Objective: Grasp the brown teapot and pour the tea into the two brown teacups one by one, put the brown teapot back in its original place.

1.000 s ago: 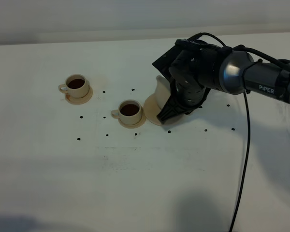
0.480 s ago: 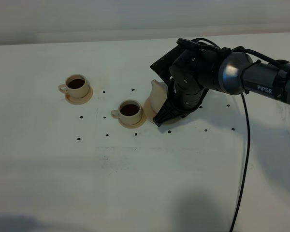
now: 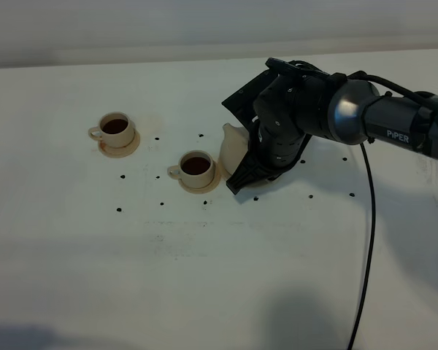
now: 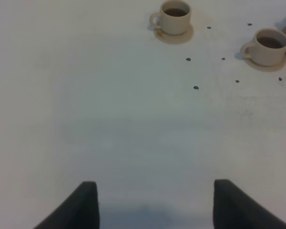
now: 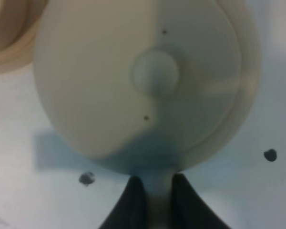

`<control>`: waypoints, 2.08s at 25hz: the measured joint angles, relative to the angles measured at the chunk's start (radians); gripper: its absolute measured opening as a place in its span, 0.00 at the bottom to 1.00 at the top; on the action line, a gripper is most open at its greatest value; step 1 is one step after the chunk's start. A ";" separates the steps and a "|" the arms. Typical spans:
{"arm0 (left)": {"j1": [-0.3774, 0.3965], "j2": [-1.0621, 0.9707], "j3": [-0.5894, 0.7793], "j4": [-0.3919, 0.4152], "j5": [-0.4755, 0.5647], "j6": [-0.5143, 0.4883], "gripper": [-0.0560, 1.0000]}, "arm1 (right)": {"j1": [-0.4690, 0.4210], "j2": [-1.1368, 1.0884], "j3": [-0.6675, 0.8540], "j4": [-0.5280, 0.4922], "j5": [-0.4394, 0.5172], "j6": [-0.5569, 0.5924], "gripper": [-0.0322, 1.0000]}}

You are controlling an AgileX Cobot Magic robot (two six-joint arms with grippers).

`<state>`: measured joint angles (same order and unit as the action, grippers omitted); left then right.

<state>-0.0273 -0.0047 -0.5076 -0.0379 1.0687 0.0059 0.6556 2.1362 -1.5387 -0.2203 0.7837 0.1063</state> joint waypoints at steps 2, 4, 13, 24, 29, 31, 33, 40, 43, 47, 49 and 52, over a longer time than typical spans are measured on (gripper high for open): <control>0.000 0.000 0.000 0.000 0.000 0.000 0.52 | 0.001 0.001 0.000 0.000 0.000 -0.003 0.12; 0.000 0.000 0.000 0.000 0.000 0.000 0.52 | 0.002 0.006 0.000 -0.001 0.000 -0.003 0.12; 0.000 0.000 0.000 0.000 0.000 0.000 0.52 | 0.002 0.017 -0.002 -0.013 0.006 -0.006 0.15; 0.000 0.000 0.000 0.000 0.000 0.000 0.52 | 0.006 -0.035 -0.002 -0.003 0.127 -0.006 0.67; 0.000 0.000 0.000 0.000 0.000 0.000 0.52 | 0.006 -0.120 0.004 0.014 0.362 -0.013 0.69; 0.000 0.000 0.000 0.000 0.000 0.000 0.52 | 0.006 -0.158 0.032 0.048 0.408 -0.037 0.67; 0.000 0.000 0.000 0.000 0.000 0.000 0.52 | 0.006 -0.207 0.084 0.086 0.423 -0.068 0.63; 0.000 0.000 0.000 0.000 0.000 0.000 0.52 | 0.006 -0.478 0.347 0.185 0.427 -0.097 0.55; 0.000 0.000 0.000 0.000 0.000 0.000 0.52 | 0.006 -0.636 0.485 0.188 0.428 -0.099 0.54; 0.000 0.000 0.000 0.000 0.000 0.000 0.52 | 0.006 -0.852 0.681 0.214 0.424 -0.093 0.54; 0.000 0.000 0.000 0.000 0.000 0.000 0.52 | 0.006 -0.955 0.762 0.232 0.410 -0.092 0.54; 0.000 0.000 0.000 0.000 0.000 0.000 0.52 | 0.006 -1.113 0.867 0.243 0.374 -0.100 0.54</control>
<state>-0.0273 -0.0047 -0.5076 -0.0379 1.0687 0.0059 0.6620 1.0231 -0.6721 0.0229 1.1582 0.0060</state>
